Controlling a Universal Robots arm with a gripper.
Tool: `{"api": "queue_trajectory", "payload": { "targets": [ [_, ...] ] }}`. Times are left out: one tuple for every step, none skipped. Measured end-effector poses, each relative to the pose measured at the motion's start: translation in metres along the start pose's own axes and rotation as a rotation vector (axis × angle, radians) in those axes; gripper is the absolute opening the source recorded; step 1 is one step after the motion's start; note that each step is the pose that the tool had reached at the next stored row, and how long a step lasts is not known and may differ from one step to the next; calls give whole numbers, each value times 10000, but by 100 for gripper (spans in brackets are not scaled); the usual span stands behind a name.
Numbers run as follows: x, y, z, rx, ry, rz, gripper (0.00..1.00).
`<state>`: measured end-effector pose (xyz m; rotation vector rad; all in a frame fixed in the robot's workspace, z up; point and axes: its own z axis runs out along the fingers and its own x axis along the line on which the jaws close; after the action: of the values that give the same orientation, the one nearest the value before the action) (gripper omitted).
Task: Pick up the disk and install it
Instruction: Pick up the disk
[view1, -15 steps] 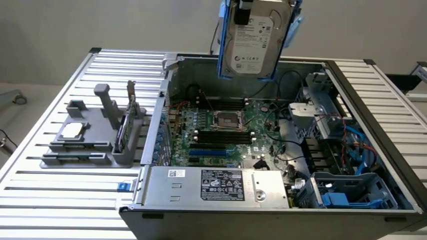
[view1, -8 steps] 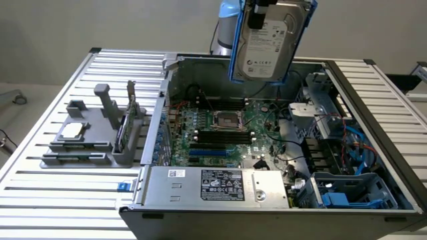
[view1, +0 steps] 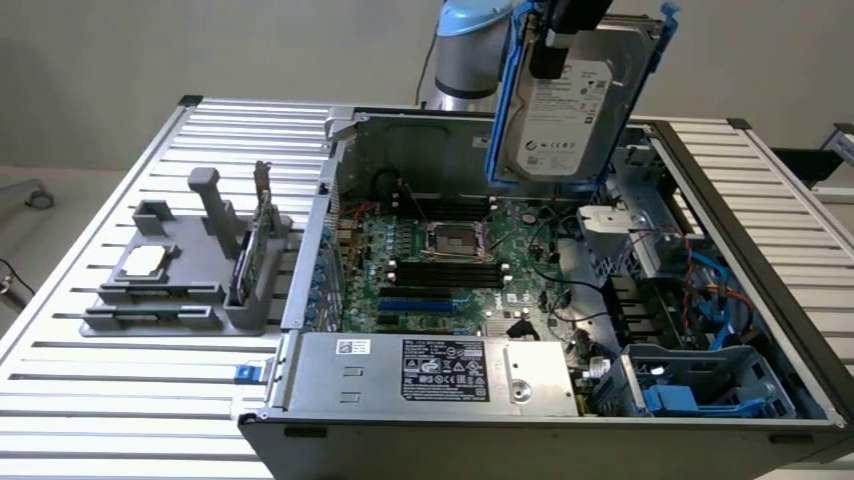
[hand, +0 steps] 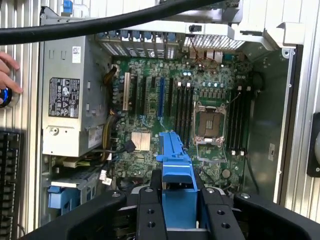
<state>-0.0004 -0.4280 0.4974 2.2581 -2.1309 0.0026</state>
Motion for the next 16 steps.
{"api": "queue_trajectory", "payload": {
  "targets": [
    [27, -14, 2, 24, 1, 1, 33],
    [55, -29, 3, 43, 2, 1, 33],
    [83, -44, 4, 59, 4, 1, 33],
    [112, -61, 6, 70, 4, 2, 33],
    [139, -79, 7, 77, 4, 2, 33],
    [165, -100, 8, 81, 3, 2, 33],
    [190, -123, 9, 86, 4, 2, 33],
    [215, -145, 11, 90, 4, 2, 33],
    [240, -167, 12, 94, 3, 2, 33],
    [265, -190, 13, 98, 3, 2, 33],
    [291, -214, 14, 101, 3, 3, 33],
    [315, -238, 15, 104, 3, 3, 33],
    [339, -261, 17, 106, 2, 2, 33],
    [363, -285, 18, 109, 1, 3, 33],
    [387, -309, 20, 112, 1, 3, 33],
    [410, -332, 21, 114, -1, 3, 33]
  ]
}}
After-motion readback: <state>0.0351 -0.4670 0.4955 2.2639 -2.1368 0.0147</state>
